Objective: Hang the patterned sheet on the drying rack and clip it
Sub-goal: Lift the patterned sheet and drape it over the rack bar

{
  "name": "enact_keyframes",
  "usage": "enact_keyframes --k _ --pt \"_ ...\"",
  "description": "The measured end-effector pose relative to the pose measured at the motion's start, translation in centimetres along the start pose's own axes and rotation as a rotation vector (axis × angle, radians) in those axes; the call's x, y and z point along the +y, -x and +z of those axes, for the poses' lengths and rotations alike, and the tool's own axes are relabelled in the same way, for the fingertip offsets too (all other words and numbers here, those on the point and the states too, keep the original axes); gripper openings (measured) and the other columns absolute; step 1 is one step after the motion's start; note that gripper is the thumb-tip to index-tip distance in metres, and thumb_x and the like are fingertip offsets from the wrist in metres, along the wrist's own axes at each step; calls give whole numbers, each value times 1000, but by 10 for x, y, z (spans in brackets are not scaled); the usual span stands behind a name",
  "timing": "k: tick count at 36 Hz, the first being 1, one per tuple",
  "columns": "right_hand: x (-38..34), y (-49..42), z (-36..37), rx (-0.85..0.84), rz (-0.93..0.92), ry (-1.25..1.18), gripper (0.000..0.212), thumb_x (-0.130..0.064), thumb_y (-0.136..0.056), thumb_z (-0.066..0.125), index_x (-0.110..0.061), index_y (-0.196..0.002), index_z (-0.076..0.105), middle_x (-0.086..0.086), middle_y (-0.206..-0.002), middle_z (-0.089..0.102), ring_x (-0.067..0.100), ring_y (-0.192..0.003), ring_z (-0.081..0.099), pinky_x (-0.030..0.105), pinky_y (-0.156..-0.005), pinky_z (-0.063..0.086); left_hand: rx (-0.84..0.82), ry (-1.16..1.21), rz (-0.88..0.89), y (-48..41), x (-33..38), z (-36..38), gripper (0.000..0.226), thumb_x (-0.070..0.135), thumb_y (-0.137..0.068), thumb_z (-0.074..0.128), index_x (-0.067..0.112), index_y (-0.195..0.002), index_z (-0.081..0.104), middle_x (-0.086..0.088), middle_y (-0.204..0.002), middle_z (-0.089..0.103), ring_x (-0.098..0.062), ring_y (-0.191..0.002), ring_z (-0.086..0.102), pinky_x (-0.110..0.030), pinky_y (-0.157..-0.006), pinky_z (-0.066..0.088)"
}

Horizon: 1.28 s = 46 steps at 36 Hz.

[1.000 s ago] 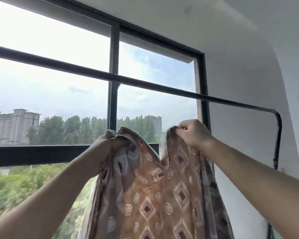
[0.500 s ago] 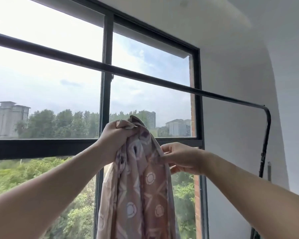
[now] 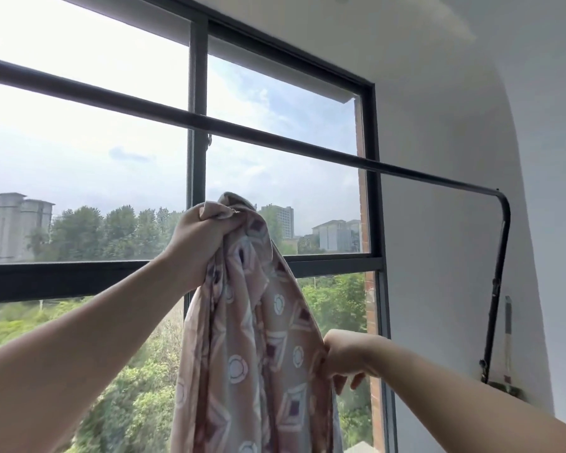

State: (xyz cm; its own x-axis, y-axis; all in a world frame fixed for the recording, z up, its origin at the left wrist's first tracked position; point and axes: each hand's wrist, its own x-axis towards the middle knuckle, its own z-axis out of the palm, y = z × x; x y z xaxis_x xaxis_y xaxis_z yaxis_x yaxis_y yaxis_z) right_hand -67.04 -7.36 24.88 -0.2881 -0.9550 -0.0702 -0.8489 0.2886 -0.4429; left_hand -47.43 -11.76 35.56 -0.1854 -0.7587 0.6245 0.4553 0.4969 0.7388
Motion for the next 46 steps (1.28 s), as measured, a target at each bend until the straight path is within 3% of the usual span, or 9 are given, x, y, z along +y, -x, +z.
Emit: enact_keyframes --k 8,13,17,23,26,29,32,36,46 --pt "11 10 -72 764 -202 -563 29 -23 -93 50 -13 -65 49 5 -63 50 19 -58 43 27 -52 28 -65 -192 -59 -12 18 -51 9 11 -77 68 8 -71 61 -2 -51 66 -11 -41 61 -18 -41 50" --pt "-29 52 -99 1407 -591 -439 34 -23 -99 39 -23 -65 31 -4 -63 42 7 -56 38 18 -51 30 25 -169 277 -18 24 -64 22 -6 -82 60 14 -74 57 1 -61 63 -1 -48 58 -13 -47 49" --pt "-33 34 -86 859 -330 177 32 -34 -98 42 -16 -73 50 5 -76 59 26 -76 58 29 -59 40 -264 -413 87 -5 -10 -59 50 -17 -86 42 19 -63 69 7 -48 56 5 -37 52 -5 -40 39" --pt "-49 67 -140 1384 -621 -28 48 -59 -87 39 -15 -68 44 -6 -59 46 12 -55 44 27 -49 29 82 -547 488 -36 20 -75 35 -7 -65 70 24 -83 66 -13 -86 71 -25 -80 68 -41 -80 54" --pt "-59 60 -136 1283 -494 286 38 -46 -96 38 -14 -78 44 -4 -68 47 18 -65 51 30 -59 39 39 -955 655 -38 26 -61 30 -10 -69 65 18 -64 55 4 -62 55 -2 -57 55 -7 -57 42" --pt "-52 59 -148 1179 -468 388 35 -44 -97 38 -15 -78 45 -1 -71 50 22 -71 55 32 -64 42 91 -1187 787 -32 40 -65 15 -5 -67 70 0 -80 64 1 -60 52 -18 -59 50 -9 -50 30" --pt "-61 75 -168 1410 -597 237 42 -54 -91 38 -21 -66 38 -6 -61 44 14 -55 44 26 -50 28 241 -1137 892 -32 61 -69 32 0 -71 68 3 -102 63 -1 -71 54 -23 -66 50 -15 -54 32" --pt "-81 71 -167 1355 -576 480 36 -42 -96 41 -15 -73 41 -3 -64 44 18 -57 45 24 -48 23 214 -1367 763 -32 65 -69 41 9 -72 70 11 -110 56 -9 -82 56 -30 -74 55 -36 -61 43" --pt "-96 66 -158 1230 -667 279 39 -49 -88 49 -15 -67 46 1 -60 52 18 -55 49 25 -48 33 108 -1089 603 -15 68 -70 73 5 -71 73 12 -134 37 7 -75 60 -9 -69 53 -14 -58 34"
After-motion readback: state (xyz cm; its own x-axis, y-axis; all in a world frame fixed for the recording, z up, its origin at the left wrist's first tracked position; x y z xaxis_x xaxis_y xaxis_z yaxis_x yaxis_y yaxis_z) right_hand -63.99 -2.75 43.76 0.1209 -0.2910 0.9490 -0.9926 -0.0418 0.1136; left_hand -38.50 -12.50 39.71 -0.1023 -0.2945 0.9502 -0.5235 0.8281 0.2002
